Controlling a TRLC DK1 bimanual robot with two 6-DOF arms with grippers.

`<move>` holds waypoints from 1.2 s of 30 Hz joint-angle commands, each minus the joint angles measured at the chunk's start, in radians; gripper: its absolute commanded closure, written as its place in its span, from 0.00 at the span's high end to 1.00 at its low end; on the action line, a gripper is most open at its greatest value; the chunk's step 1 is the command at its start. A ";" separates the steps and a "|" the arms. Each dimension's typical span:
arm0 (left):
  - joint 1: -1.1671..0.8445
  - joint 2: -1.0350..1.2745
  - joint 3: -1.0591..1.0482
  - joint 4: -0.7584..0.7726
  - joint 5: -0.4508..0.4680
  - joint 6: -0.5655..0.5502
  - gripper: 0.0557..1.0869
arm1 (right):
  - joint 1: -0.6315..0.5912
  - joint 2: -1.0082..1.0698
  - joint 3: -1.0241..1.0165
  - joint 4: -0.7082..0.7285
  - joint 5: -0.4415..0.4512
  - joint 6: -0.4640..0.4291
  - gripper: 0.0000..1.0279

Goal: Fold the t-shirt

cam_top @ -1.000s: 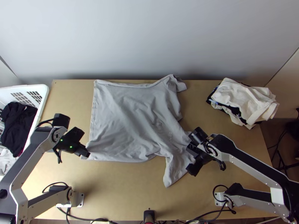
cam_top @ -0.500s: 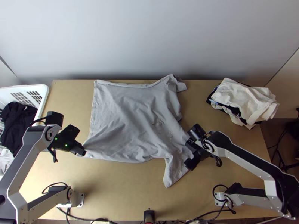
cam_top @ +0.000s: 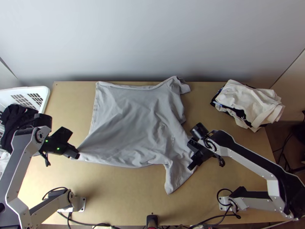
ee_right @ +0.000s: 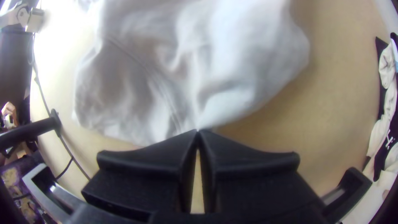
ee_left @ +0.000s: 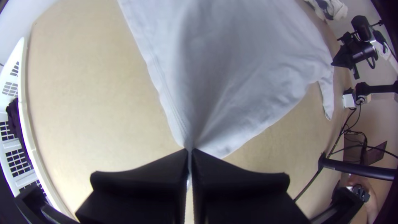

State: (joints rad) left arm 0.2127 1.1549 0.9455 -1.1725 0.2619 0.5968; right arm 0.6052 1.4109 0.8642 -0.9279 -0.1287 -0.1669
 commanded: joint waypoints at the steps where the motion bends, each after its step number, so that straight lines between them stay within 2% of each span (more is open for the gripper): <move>1: 0.062 -0.009 0.021 -0.065 0.010 0.070 0.03 | -0.025 -0.092 0.002 -0.123 -0.006 -0.042 0.03; 8: 0.103 -0.011 0.039 -0.199 0.010 0.170 0.03 | -0.021 -0.196 0.001 -0.250 -0.028 -0.082 0.03; 18: 0.117 -0.017 0.039 -0.282 -0.032 0.221 0.03 | 0.087 -0.199 0.061 -0.473 -0.160 -0.121 0.03; 24: 0.117 -0.014 -0.053 -0.300 -0.138 0.279 0.03 | 0.119 -0.173 0.002 -0.479 -0.164 -0.135 0.03; 26: 0.108 -0.009 -0.085 -0.306 -0.148 0.288 0.03 | 0.114 -0.161 -0.017 -0.457 -0.163 -0.140 0.03; 27: 0.106 -0.011 -0.085 -0.294 -0.138 0.284 0.03 | 0.110 -0.158 -0.019 -0.447 -0.164 -0.141 0.09; 28: 0.105 -0.012 -0.079 -0.285 -0.118 0.281 0.07 | 0.097 -0.158 -0.019 -0.437 -0.164 -0.141 0.20; 30: 0.106 -0.017 -0.057 -0.243 -0.064 0.276 0.46 | 0.080 -0.159 -0.017 -0.411 -0.163 -0.148 0.52; 31: 0.113 -0.017 -0.040 -0.228 -0.038 0.278 0.58 | 0.073 -0.159 -0.017 -0.404 -0.163 -0.148 0.68; 32: 0.123 -0.017 -0.027 -0.204 -0.015 0.276 0.67 | 0.059 -0.158 -0.013 -0.396 -0.163 -0.151 0.73; 33: 0.129 -0.017 -0.011 -0.187 0.005 0.276 0.72 | 0.048 -0.158 -0.005 -0.387 -0.163 -0.154 0.73; 35: 0.149 -0.012 0.029 -0.153 0.046 0.271 0.79 | 0.027 -0.162 0.032 -0.382 -0.163 -0.152 0.73; 36: 0.162 -0.003 0.052 -0.138 0.069 0.264 0.79 | 0.007 -0.162 0.059 -0.382 -0.163 -0.152 0.73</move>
State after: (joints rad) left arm 0.3340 1.1400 0.9226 -1.3983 0.2253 0.8684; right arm 0.6724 1.2472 0.8646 -1.3422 -0.2886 -0.3122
